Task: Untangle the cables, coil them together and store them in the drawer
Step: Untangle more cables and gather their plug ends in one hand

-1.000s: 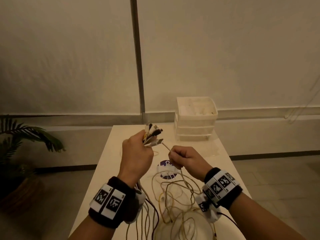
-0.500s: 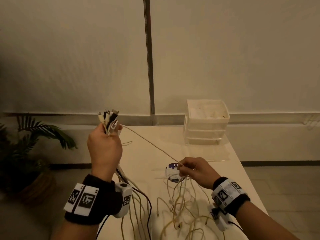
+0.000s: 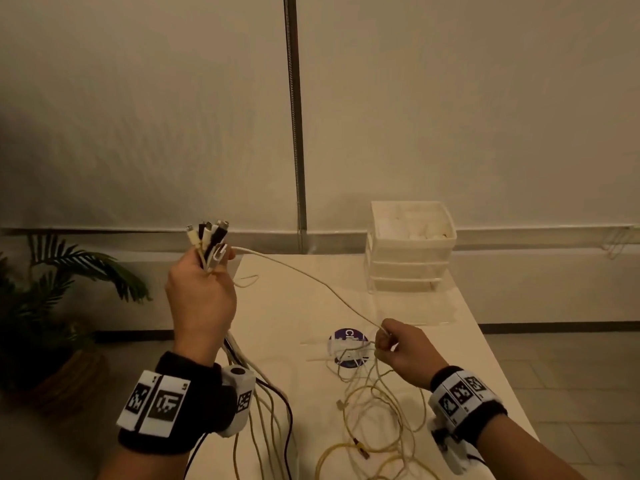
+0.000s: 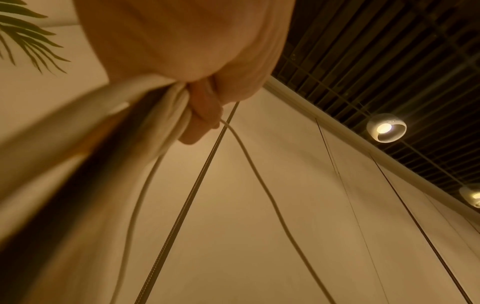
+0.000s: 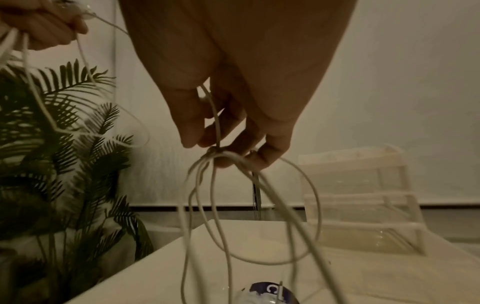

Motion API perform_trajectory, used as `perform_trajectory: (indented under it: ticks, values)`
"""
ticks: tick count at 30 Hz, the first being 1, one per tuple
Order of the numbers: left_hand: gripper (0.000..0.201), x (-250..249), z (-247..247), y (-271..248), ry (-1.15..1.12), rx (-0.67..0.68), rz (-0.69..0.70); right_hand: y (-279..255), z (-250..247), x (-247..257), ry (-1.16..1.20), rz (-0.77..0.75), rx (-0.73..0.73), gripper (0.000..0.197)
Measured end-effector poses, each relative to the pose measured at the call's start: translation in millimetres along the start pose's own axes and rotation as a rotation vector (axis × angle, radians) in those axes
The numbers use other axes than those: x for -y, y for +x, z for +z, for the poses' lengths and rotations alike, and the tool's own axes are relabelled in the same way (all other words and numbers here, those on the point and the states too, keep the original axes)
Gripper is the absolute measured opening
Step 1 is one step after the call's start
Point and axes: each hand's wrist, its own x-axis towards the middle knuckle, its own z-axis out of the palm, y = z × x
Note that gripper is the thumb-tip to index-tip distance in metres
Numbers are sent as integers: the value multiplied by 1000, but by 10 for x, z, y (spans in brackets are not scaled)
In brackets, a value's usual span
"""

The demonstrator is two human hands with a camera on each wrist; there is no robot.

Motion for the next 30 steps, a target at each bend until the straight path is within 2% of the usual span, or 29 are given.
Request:
perform_trajectory:
  ticks: [3,6,10,12,13,15,16,18,21,25,30]
  values:
    - [22,64,-1,27,24,-31,-38,17,-45,-5,83,11,-9,16]
    - [12,87,-22,55,59,-67,-48,51,-81,26,179,9,12,15]
    - [4,-44,43,-161,153,-67,120,113,-106,74,266,10,-109,23]
    - [9,-122,135,-333,172,67,232,112,-122,192,328,-17,-140,27]
    - [19,-139,204,-414,171,199,257,102,-135,288,358,-38,-126,27]
    - [39,-130,356,-526,179,505,219,74,-153,519,419,-106,-68,27]
    - [44,-90,422,-553,211,601,218,54,-163,643,444,-149,-44,26]
    - [43,15,492,-557,275,655,244,13,-195,857,475,-235,-13,29]
    - [43,94,463,-506,293,582,236,-23,-291,1008,507,-285,53,39]
    - [33,-25,380,-358,277,359,246,-49,-357,865,593,-141,194,26]
    - [17,73,221,-121,254,169,175,-177,-311,663,695,7,208,26]
